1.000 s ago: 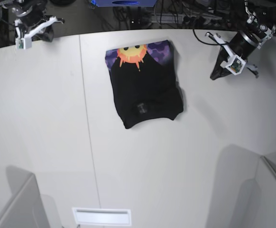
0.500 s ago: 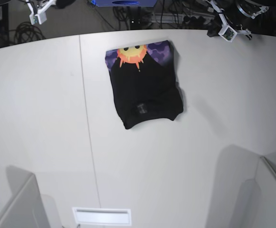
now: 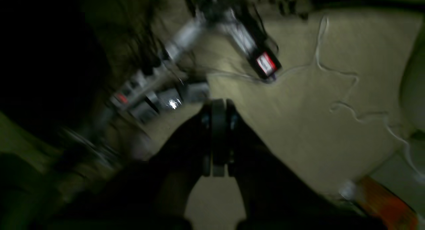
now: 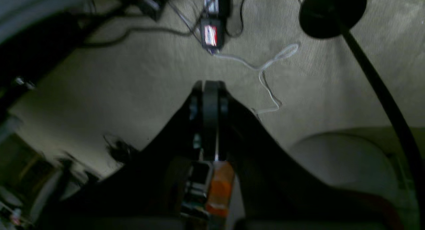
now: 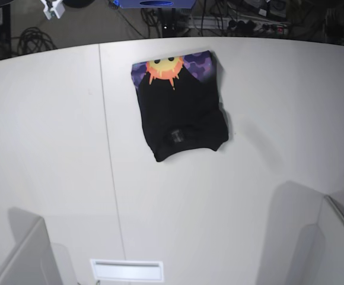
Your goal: Fold the T-shirt properly
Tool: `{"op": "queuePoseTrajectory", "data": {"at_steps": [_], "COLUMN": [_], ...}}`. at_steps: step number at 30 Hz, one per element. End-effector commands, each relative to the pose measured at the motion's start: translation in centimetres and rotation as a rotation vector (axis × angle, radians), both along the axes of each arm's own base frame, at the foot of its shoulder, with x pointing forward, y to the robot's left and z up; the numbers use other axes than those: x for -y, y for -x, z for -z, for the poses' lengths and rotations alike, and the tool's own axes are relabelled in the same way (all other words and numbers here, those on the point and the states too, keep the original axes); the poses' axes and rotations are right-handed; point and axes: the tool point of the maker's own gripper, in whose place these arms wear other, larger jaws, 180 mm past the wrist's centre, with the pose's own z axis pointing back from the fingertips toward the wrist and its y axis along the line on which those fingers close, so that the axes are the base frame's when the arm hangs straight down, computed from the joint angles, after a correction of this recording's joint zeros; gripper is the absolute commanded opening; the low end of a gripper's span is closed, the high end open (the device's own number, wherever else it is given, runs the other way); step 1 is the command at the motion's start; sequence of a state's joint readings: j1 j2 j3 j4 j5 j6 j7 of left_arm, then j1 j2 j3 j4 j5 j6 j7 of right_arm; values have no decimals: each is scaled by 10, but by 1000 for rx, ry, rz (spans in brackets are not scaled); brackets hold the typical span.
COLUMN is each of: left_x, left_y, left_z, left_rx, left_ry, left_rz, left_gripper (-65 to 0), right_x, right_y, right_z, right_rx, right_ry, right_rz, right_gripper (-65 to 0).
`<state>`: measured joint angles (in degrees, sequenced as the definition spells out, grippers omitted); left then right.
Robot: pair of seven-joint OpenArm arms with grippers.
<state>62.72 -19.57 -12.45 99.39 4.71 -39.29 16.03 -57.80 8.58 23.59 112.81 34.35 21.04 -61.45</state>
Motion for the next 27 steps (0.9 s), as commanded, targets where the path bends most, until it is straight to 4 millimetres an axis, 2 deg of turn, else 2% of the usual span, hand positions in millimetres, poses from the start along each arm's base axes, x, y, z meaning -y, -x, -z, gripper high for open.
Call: {"op": "queuePoseTrajectory", "data": {"at_steps": [1,5,8,10,14,16,18,21,22,23,24,26,27], "left_x": [3,6,8,19,48,51,46,42,46,51,52,52,54], "left_y": [15,41,48,44,34,22,10,-3,-22,-31,-32,-32,-39], "left_z": [4,46,89,120,158,174,189,199,200,200,201,203,203], "left_rx": [-43,-167,-259,-318,-403,-353,-283,-180,-111,-76,-70,-80,-69], "left_ry": [18,36,41,48,101,85,37,-19,-8,-2,-12,-27,-25], "left_rz": [6,-29,-79,-134,-243,-314,-360,-365,-357,-345,-331,-314,-317], "left_gripper": [-650,-650,-650,-650,-650,-650,-650,-650,-650,-650,-650,-650,-650], "right_x": [-4,-14,-24,-33,-54,-62,-68,-75,-79,-79,-82,-82,-83], "right_y": [1,17,23,20,32,36,34,12,0,-10,-15,-12,-14], "right_z": [3,38,80,114,171,194,214,230,230,229,229,229,230], "right_rx": [-11,-120,-201,-222,-281,-274,-209,13,105,171,203,177,169], "right_ry": [-20,-50,-43,-42,-81,-91,-83,-58,-58,-58,-65,-69,-71], "right_rz": [-6,-72,-147,-193,-178,-142,-99,-25,-16,-23,-41,-77,-80], "right_gripper": [-650,-650,-650,-650,-650,-650,-650,-650,-650,-650,-650,-650,-650]}}
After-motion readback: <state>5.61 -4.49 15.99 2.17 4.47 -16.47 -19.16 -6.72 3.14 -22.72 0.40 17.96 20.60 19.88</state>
